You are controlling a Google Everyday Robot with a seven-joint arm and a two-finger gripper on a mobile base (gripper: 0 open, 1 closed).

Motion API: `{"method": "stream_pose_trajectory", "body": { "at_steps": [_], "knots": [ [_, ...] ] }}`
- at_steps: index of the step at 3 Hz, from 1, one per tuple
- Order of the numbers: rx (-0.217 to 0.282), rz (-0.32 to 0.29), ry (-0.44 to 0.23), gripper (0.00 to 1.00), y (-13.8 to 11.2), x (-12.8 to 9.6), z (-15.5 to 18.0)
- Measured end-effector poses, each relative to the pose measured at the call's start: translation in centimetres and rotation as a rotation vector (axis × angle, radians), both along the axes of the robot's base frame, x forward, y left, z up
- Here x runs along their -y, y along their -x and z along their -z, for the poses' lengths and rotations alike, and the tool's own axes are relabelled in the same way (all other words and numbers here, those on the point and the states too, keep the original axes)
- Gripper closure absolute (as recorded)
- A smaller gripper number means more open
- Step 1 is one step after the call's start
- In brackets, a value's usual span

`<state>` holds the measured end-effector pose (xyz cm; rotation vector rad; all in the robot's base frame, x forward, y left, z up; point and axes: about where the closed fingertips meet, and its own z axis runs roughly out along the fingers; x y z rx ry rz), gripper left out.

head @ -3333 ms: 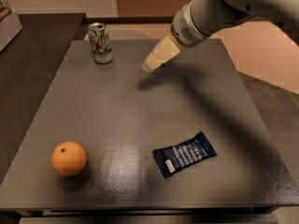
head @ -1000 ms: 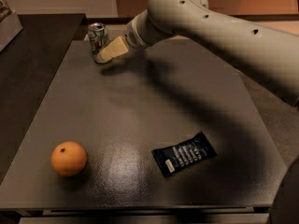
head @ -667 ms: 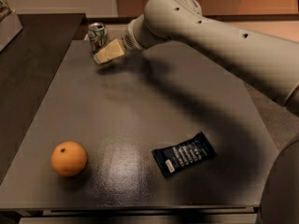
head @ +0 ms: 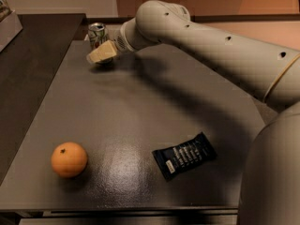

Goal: Pick 7up can

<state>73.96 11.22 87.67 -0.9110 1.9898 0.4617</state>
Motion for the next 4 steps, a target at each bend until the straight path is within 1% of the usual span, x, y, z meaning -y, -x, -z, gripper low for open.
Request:
{"method": "stream_pose_trajectory", "body": {
  "at_steps": [3,4],
  "knots": [
    [0.038,0.003,-0.041,0.0,-3.1,-2.6,-0.7],
    [0.037,0.005,-0.058,0.18,-3.7,-3.3,-0.9]
  ]
}}
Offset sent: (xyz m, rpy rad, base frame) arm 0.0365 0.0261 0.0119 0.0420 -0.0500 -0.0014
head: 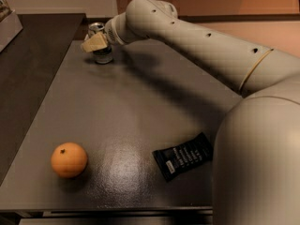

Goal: Pick 7up can

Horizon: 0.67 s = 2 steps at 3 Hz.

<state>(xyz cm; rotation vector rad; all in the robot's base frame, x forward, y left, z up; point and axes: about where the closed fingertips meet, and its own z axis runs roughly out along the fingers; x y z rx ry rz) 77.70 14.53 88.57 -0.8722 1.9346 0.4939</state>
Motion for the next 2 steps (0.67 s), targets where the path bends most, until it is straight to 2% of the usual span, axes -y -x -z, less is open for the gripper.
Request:
{"method": "stream_pose_trajectory", "body": {
  "at_steps": [2],
  "knots": [
    [0.021,-0.014,-0.022,0.65,0.7,-0.5,-1.5]
  ]
}}
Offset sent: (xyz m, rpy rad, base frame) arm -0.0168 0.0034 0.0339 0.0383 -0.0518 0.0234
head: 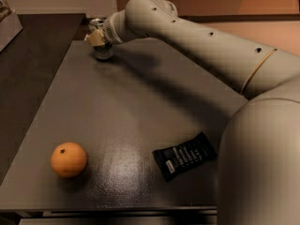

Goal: Pick 7up can

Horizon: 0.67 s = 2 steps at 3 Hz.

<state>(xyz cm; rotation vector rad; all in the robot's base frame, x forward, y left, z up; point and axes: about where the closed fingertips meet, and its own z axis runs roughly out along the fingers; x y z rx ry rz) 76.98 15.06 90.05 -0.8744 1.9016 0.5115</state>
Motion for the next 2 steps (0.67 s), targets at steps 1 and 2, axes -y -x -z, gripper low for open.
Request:
{"method": "stream_pose_trajectory", "body": {
  "at_steps": [1,2],
  "knots": [
    [0.035,-0.016,-0.005,0.88,1.4,0.1,-2.0],
    [0.08,-0.036,-0.004,1.0,3.3,0.5,-5.1]
  ]
}}
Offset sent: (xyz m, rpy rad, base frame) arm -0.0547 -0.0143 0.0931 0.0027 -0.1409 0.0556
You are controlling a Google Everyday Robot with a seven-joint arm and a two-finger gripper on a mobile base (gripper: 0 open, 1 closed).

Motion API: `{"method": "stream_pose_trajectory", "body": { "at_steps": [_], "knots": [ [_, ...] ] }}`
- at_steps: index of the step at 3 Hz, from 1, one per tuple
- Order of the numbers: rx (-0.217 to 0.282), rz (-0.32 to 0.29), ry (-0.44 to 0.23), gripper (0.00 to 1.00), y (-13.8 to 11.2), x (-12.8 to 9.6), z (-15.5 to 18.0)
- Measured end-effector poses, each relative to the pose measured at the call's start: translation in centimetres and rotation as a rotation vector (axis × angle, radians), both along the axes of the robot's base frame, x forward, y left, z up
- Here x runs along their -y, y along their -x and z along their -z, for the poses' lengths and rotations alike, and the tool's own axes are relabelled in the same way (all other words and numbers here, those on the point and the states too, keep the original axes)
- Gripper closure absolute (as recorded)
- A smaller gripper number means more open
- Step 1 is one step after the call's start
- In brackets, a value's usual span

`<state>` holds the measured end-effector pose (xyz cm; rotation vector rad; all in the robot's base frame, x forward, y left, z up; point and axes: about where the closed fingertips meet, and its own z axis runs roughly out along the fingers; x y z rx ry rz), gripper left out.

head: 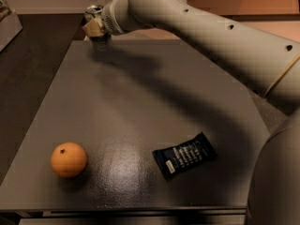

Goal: Pick 7up can

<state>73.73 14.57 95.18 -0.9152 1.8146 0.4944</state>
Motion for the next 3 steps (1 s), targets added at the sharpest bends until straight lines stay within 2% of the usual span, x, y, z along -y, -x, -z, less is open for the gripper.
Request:
{"method": "stream_pose_trajectory", "body": {
  "at_steps": [1,2,3],
  "knots": [
    [0.047,-0.022,-0.002,1.0,1.5,0.6,-3.3],
    [0.074,-0.062,-0.023,1.0,2.7,1.2,-6.6],
    [0.074,-0.062,-0.023,1.0,2.7,1.2,-6.6]
  ]
}}
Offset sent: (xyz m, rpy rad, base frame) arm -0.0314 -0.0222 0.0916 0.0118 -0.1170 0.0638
